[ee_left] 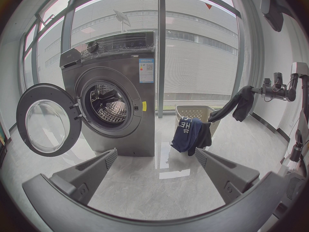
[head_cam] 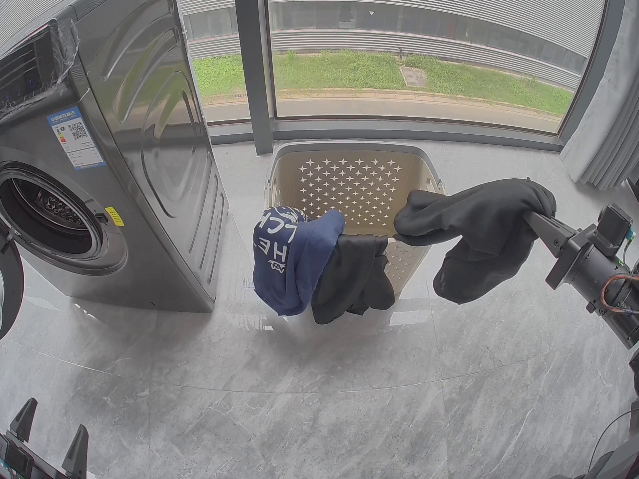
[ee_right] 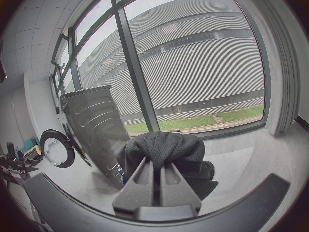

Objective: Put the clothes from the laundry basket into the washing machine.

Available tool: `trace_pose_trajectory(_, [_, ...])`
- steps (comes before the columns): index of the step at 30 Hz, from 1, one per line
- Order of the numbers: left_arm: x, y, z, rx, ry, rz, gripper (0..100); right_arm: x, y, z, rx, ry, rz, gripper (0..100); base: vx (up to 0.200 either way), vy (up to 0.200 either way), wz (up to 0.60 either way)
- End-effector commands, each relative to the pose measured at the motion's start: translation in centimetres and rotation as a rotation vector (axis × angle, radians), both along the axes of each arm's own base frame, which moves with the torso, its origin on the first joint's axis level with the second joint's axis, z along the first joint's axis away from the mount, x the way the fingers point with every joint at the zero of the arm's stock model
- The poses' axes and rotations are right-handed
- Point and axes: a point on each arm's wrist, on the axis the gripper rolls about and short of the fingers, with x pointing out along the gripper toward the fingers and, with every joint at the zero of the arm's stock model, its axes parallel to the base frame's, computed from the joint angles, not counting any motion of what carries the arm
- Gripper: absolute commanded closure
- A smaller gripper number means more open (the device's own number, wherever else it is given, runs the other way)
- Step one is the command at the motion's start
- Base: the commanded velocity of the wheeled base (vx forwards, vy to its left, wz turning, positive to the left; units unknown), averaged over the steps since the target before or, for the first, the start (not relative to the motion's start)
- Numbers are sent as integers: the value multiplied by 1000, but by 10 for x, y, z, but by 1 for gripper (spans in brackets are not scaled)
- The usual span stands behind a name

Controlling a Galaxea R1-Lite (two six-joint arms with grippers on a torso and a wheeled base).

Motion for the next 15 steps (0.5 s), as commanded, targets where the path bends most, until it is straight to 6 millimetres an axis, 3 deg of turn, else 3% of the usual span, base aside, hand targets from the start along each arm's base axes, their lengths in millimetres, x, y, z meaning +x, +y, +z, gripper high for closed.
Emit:
trace_pose_trajectory(1, [0, 0, -4, -1, 4, -2, 0, 0, 5, 0, -1, 2, 23, 100, 0, 200, 0])
trace_pose_trajectory(15, [0, 0, -4, -1, 5, -2, 0, 3, 10, -2, 0, 15, 20, 100, 0, 200, 0])
